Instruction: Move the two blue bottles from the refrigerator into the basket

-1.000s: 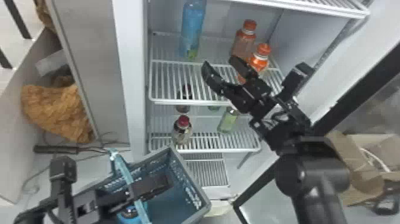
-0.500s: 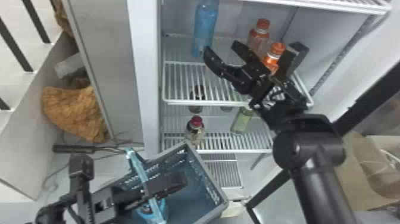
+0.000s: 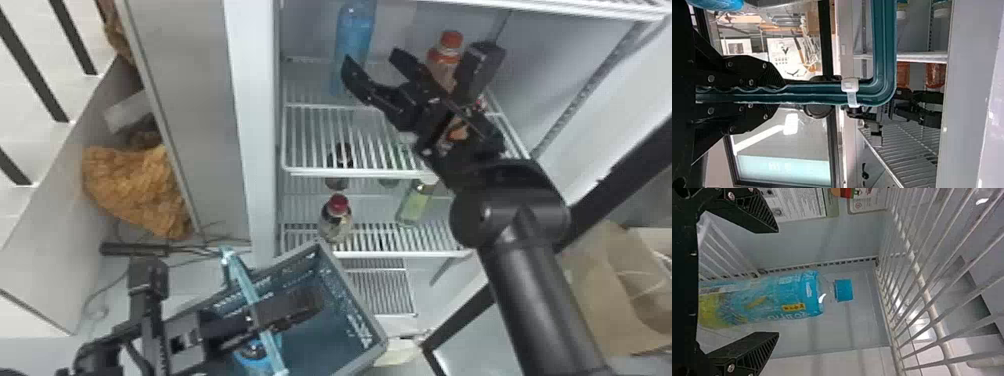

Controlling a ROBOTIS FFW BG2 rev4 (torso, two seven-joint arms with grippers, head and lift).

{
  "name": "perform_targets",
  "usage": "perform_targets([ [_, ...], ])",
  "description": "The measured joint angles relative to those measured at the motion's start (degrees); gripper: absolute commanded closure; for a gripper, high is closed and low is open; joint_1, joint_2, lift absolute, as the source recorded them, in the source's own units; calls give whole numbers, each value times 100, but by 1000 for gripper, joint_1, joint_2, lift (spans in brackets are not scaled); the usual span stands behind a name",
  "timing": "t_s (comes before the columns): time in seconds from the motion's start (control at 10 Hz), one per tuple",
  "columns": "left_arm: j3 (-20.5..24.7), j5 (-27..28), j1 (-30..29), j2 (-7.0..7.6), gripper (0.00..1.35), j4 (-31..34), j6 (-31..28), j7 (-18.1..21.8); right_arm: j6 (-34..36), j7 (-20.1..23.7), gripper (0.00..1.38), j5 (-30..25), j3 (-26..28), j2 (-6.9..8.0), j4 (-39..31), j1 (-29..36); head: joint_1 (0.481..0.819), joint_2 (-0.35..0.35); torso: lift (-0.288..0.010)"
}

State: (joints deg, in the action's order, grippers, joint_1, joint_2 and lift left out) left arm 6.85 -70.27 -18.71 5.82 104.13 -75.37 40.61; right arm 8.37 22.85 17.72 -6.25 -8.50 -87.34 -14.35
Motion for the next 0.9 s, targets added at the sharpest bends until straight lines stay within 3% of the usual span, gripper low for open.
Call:
perform_targets([
  [0.9,1,0,33,16,1202,-11,0,0,-64,-600,133,-283,-539,42,1378,-1113,695,-118,-10],
])
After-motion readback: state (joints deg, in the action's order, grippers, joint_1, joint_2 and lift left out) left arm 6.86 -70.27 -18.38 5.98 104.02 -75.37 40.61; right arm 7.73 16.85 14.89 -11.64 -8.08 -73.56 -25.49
